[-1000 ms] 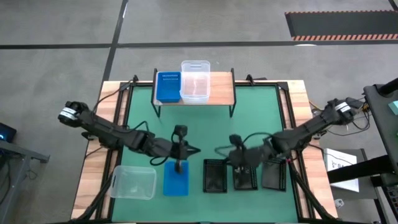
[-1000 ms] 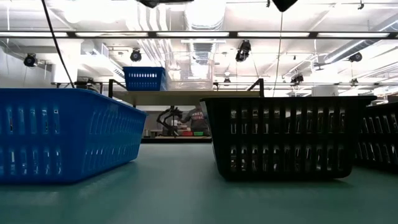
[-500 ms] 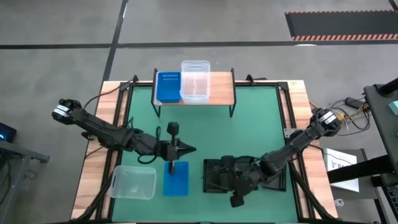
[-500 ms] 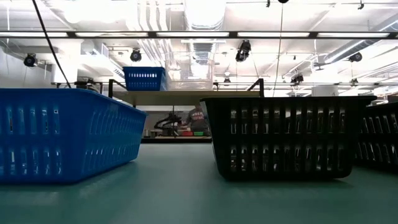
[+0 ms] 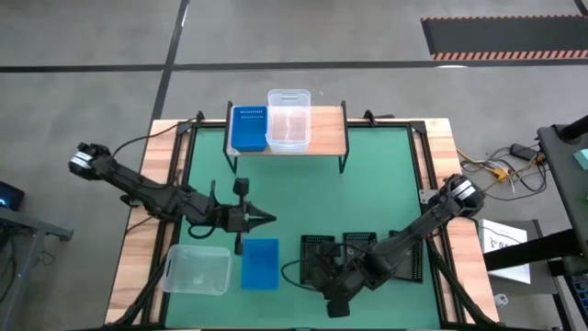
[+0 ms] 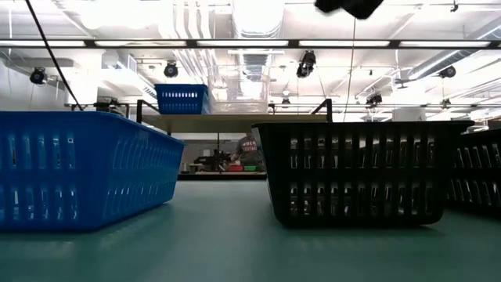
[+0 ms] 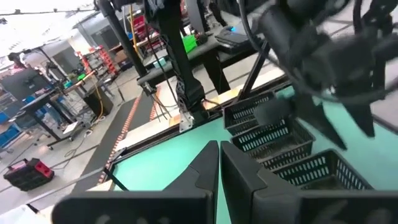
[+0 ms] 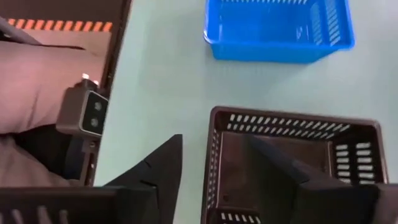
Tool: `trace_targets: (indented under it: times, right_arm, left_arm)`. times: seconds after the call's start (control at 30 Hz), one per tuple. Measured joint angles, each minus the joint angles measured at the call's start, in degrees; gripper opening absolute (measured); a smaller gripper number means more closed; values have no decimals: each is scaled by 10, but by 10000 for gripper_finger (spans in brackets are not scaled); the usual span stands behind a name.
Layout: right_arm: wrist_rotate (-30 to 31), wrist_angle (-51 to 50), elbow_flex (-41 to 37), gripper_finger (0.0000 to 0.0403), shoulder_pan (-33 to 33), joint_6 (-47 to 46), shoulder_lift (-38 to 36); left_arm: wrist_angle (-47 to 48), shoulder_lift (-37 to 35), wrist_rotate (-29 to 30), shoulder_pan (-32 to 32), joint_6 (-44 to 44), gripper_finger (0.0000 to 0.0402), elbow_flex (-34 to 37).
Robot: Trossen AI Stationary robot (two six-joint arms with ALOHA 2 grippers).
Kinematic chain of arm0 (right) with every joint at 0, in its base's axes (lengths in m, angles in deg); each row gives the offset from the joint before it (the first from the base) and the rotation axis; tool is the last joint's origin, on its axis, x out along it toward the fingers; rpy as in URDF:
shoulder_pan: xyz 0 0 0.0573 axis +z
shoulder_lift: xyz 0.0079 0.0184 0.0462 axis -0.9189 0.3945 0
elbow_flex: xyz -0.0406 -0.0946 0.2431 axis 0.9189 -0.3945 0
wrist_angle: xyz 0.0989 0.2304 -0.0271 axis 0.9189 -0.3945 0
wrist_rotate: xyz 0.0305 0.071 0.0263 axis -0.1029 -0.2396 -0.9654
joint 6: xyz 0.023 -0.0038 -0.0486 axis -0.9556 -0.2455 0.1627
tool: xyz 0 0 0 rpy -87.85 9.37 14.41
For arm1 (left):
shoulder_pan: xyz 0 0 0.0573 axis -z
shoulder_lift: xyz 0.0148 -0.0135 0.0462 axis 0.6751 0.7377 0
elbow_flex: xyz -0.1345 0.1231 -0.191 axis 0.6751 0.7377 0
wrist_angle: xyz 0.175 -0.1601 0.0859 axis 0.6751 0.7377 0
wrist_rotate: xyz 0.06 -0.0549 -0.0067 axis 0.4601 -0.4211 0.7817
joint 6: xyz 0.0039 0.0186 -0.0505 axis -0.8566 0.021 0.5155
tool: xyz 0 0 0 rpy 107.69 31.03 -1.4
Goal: Stack baskets on shelf by color
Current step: Put the left black bin on the shelf
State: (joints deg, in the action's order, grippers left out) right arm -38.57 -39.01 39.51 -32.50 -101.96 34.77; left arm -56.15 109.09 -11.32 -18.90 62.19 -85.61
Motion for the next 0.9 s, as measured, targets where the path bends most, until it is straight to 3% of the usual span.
trace_targets:
  times: [0.33,0.9]
  right_arm:
    - [-13,0,0,175,0,-6,56]
    - [-13,25,0,123,-14,-1,112]
  left_arm:
    - [-6,-26,0,25,1,0,8]
    - [-6,-21,0,40,15,0,7]
